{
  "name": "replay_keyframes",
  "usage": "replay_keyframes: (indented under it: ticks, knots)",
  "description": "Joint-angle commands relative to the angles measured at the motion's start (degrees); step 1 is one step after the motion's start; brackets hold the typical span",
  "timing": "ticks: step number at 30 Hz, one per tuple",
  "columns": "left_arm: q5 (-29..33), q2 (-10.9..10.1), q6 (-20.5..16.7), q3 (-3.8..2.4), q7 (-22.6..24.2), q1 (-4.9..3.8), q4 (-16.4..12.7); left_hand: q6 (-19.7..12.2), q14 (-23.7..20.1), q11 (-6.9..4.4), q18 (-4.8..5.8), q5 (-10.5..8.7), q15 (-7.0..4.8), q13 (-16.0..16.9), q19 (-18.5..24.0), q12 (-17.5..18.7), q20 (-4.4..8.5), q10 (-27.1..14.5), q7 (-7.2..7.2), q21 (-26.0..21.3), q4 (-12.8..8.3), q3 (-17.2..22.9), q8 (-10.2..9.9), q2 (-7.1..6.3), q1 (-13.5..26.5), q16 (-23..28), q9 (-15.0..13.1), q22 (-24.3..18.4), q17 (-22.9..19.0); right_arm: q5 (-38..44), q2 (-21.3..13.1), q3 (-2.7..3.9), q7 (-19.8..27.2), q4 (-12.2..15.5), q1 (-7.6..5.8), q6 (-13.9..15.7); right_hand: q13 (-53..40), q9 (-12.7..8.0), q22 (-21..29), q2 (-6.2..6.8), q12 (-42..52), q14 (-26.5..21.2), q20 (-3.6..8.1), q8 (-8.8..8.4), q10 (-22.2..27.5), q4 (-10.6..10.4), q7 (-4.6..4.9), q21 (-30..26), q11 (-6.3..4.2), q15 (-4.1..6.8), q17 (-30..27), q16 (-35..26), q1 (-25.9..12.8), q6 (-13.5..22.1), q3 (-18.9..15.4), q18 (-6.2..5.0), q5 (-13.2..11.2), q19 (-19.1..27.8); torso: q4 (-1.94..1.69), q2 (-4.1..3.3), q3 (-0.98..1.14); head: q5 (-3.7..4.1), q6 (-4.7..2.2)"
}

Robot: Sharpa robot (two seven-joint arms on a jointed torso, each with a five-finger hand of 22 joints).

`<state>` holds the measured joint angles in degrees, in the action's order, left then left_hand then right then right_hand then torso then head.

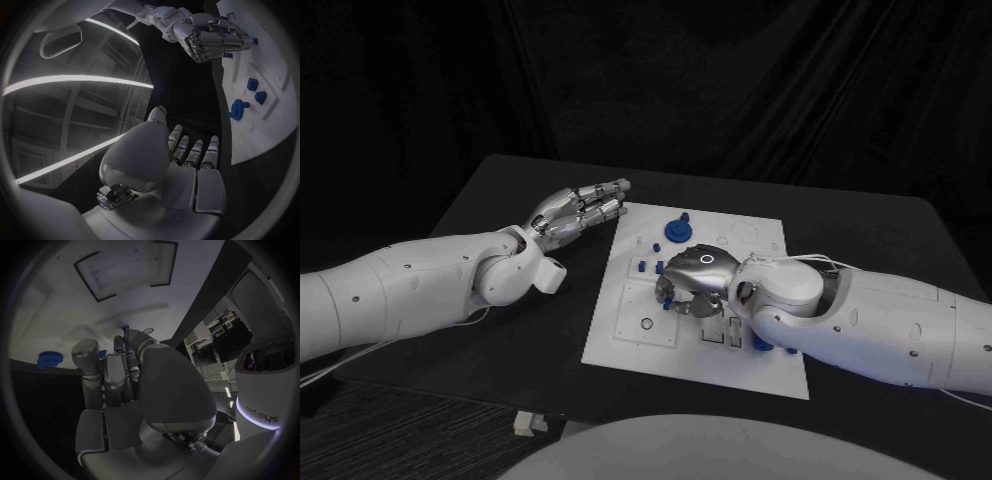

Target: Assemble the parts on the task board

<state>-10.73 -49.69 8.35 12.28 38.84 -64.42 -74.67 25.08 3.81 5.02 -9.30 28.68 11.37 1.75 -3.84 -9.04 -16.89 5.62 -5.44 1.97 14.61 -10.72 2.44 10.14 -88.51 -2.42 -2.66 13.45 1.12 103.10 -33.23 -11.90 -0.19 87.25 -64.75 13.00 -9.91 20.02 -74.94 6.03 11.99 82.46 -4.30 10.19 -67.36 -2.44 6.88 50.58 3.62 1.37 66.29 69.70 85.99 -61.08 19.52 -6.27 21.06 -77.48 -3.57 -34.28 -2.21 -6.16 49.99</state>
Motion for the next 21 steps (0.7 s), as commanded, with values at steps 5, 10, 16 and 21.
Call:
replay_keyframes:
  ticks: [5, 10, 16, 21]
  knots:
    - [0.42, 0.20, 0.90, -0.06, 7.16, 0.13, -0.01, 0.14, 0.27, 0.01, 0.30, 0.41, 0.39, 0.01, -0.51, -0.05, -0.03, -0.34, -0.32, 0.26, -0.24, 0.29, 0.26, 0.15, -0.76, -0.24, -0.05, 0.07, 0.03, 0.41, 0.04, 0.03, -0.89, -0.05, 0.27, -1.28, -0.12, -0.01, -6.16, 0.00, 0.22, -0.09, -0.43, -0.35, -0.63, 0.39, 0.38, -0.42, -0.21, -0.30, -0.34, -0.25, 0.58, 0.15, -0.01, -0.49, 0.23, 0.27, 0.00, 0.01, 0.00, -0.10, 0.01]
    - [0.42, 0.28, 1.03, -0.06, 6.99, 0.17, 0.02, 0.31, 0.28, 0.05, 0.35, 0.46, 0.44, 0.01, -0.55, -0.04, -0.04, -0.36, -0.39, 0.26, -0.28, 0.36, 0.28, 0.19, -0.83, -0.27, -0.07, 0.06, 0.04, 0.41, 0.06, 0.03, -0.85, -0.12, 0.36, -1.70, -0.14, -0.06, -6.02, 0.00, 0.21, -0.29, -0.44, -0.47, -0.60, 0.47, 0.44, -1.06, -0.17, -0.33, -0.73, -0.60, 0.57, 0.27, 0.01, -0.60, 0.25, 0.54, -0.01, 0.01, 0.00, -0.10, 0.01]
    - [0.42, 0.34, 1.11, -0.06, 6.87, 0.21, 0.14, 0.65, 0.30, 0.09, 0.43, 0.49, 0.53, 0.01, -0.64, -0.02, -0.04, -0.40, -0.56, 0.28, -0.36, 0.48, 0.34, 0.25, -0.96, -0.32, -0.11, 0.13, 0.05, 0.41, 0.12, 0.03, -1.02, -0.20, 0.50, -2.02, -0.17, -0.12, -5.92, 0.01, 0.18, -0.48, -0.48, -0.65, -0.55, 0.58, 0.50, -1.46, -0.11, -0.38, -0.95, -0.82, 0.55, 0.42, 0.02, -0.66, 0.23, 0.78, 0.01, 0.00, -0.01, -0.10, 0.01]
    - [0.42, 0.34, 1.18, -0.06, 6.81, 0.23, 0.17, 1.11, 0.31, 0.12, 0.55, 0.55, 0.64, 0.02, -0.80, -0.03, -0.04, -0.42, -0.77, 0.33, -0.45, 0.67, 0.42, 0.36, -1.11, -0.38, -0.16, 0.30, 0.06, 0.41, 0.25, 0.03, -1.15, -0.40, 0.56, -2.46, -0.36, -0.89, -5.44, 0.11, 0.07, -1.45, -0.70, -2.63, 0.79, 0.72, 0.56, -3.51, -0.09, -0.53, -1.92, -1.75, -0.23, 3.22, -0.17, -1.00, -0.48, 2.15, 0.02, 0.02, 0.00, -0.18, 0.01]
